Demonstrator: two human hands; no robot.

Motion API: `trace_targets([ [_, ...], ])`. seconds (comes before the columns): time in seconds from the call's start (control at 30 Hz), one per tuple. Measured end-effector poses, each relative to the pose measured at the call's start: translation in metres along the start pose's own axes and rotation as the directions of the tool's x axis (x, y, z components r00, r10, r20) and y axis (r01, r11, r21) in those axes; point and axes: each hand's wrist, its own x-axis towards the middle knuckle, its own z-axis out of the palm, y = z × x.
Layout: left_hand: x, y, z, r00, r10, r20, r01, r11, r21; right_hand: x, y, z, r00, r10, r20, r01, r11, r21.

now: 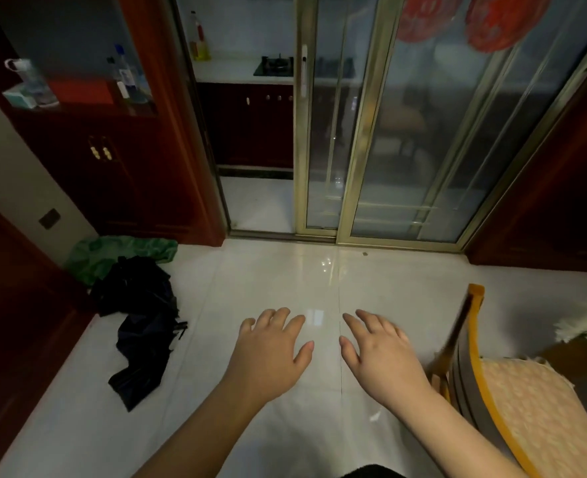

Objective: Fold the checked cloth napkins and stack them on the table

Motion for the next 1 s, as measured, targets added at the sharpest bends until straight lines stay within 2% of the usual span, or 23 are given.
trace_targets([
  [0.27,0.131,0.023,-0.028,0.992,0.124,0.001,-0.124,0.992,0.018,0.092,0.052,-0.025,0.993,0.118,-0.023,-0.118,0.993,-0.003],
  [0.5,0.254,0.062,-0.048,0.979,0.189,0.077,-0.194,0.979,0.067,0.178,0.123,-0.049,0.976,0.217,-0.035,-0.215,0.975,0.055],
  [0.7,0.336,0.101,-0.069,0.956,0.289,0.042,-0.291,0.954,0.072,0.224,0.176,-0.069,0.966,0.258,-0.036,-0.255,0.965,0.059],
  [1.0,0.449,0.148,-0.082,0.890,0.456,-0.011,-0.453,0.885,0.106,0.289,0.231,-0.081,0.888,0.455,-0.074,-0.451,0.890,0.065],
])
